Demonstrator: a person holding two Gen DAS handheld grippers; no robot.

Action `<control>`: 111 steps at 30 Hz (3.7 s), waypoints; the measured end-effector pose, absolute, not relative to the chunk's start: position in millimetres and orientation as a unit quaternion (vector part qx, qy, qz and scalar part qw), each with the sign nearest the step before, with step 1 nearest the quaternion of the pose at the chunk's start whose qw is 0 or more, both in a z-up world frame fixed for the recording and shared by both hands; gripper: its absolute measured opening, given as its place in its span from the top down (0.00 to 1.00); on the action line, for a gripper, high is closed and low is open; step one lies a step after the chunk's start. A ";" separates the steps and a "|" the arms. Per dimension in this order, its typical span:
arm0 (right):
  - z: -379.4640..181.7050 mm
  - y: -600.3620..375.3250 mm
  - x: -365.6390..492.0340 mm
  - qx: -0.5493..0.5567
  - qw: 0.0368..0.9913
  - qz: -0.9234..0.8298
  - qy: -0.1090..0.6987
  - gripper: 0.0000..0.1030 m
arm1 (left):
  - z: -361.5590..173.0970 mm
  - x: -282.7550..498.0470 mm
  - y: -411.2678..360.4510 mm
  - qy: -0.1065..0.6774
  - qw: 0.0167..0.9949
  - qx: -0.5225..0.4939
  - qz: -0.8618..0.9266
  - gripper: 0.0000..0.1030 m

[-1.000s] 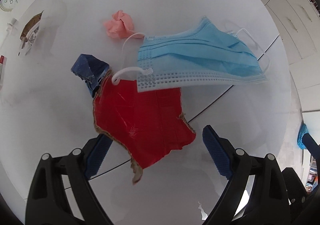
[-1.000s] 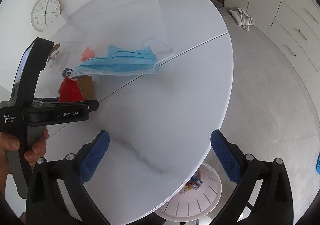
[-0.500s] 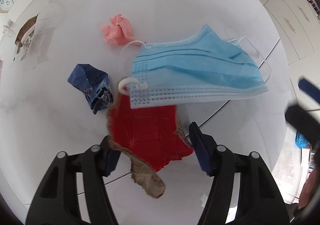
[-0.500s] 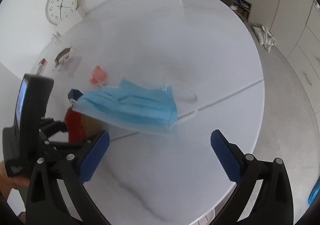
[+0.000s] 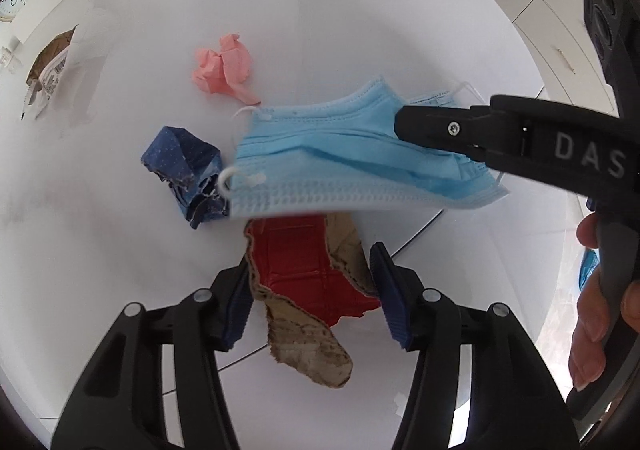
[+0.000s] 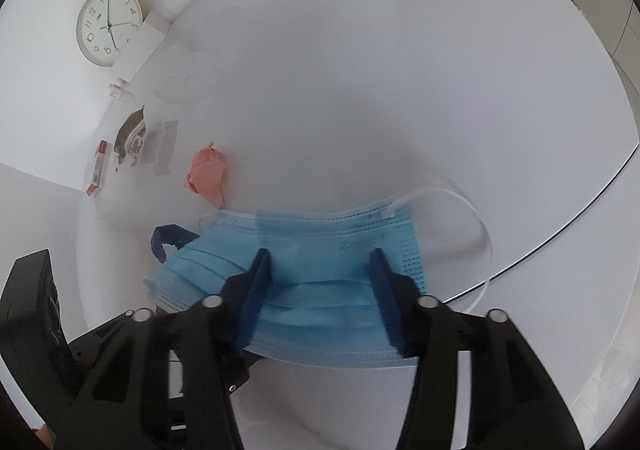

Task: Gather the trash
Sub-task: 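Carry the mask and paper bag over the white bin and open both tools, then grasp the blue crumpled cloth on the table with the left tool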

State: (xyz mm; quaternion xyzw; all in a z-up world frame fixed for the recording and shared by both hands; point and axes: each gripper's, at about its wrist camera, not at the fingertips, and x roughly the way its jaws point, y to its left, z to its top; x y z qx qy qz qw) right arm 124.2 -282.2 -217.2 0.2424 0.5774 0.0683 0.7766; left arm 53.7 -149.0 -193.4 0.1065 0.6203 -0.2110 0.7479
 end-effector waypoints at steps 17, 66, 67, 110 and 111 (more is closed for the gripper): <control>-168.5 -326.9 61.5 0.261 0.822 0.006 0.507 0.80 | -161.3 29.0 -117.5 0.587 0.760 0.113 -0.253 0.62; -318.2 -332.8 -250.7 0.364 0.728 -0.139 0.564 0.12 | -131.8 -200.2 -169.6 0.508 0.694 0.311 -0.405 0.60; -307.2 -339.1 -259.8 0.367 0.732 -0.149 0.554 0.11 | -132.7 -207.2 -177.5 0.505 0.689 0.318 -0.412 0.60; -157.2 -332.7 -227.4 0.236 0.830 -0.137 0.487 0.02 | -102.0 -157.6 -161.7 0.511 0.759 0.245 -0.320 0.08; -153.3 -327.3 -217.7 0.230 0.833 -0.130 0.486 0.02 | -98.4 -145.9 -151.5 0.511 0.767 0.236 -0.308 0.08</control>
